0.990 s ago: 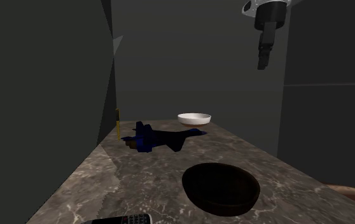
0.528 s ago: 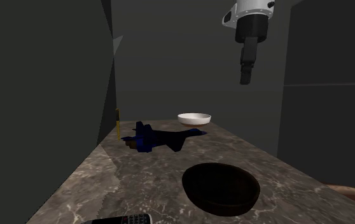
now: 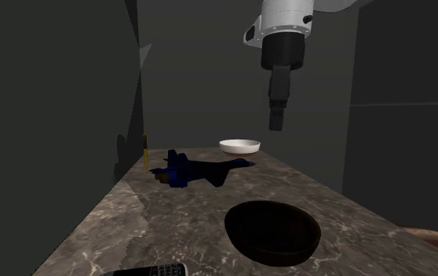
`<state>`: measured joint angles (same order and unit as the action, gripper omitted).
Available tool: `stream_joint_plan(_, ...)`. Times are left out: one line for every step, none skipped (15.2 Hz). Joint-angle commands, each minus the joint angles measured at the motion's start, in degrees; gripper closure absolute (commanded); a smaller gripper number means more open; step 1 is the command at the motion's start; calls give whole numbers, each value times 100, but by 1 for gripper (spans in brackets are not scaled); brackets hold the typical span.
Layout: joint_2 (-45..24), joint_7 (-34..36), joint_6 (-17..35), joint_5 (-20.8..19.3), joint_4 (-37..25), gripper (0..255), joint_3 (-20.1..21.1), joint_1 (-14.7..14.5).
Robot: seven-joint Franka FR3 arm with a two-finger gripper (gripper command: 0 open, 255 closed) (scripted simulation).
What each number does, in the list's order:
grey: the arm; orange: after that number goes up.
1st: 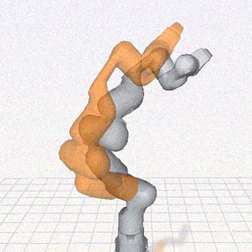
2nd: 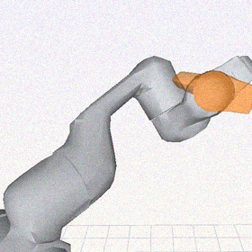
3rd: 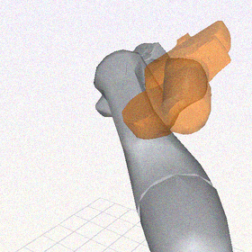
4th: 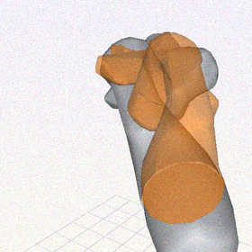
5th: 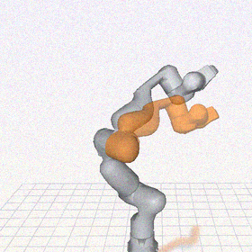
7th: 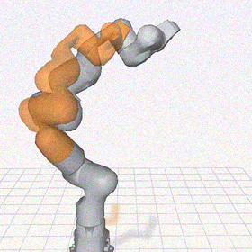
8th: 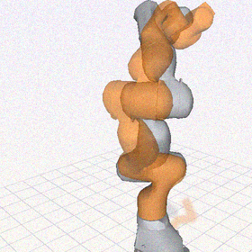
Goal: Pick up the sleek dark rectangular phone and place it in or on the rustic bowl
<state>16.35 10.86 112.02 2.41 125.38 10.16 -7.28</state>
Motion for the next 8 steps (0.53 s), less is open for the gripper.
stream_joint_plan(-359,88,174,-26,-166,0,120,-62)
stream_joint_plan(-534,140,249,-46,-256,0,182,-97)
stream_joint_plan(-712,194,319,-71,-351,0,243,-133)
stream_joint_plan(-892,249,385,-101,-452,0,302,-168)
stream_joint_plan(-1073,306,447,-136,-559,0,360,-204)
stream_joint_plan(-1257,364,505,-176,-671,0,415,-243)
stream_joint_plan(-1443,422,557,-221,-789,0,467,-283)
stream_joint_plan(-1630,481,605,-270,-913,0,515,-326)
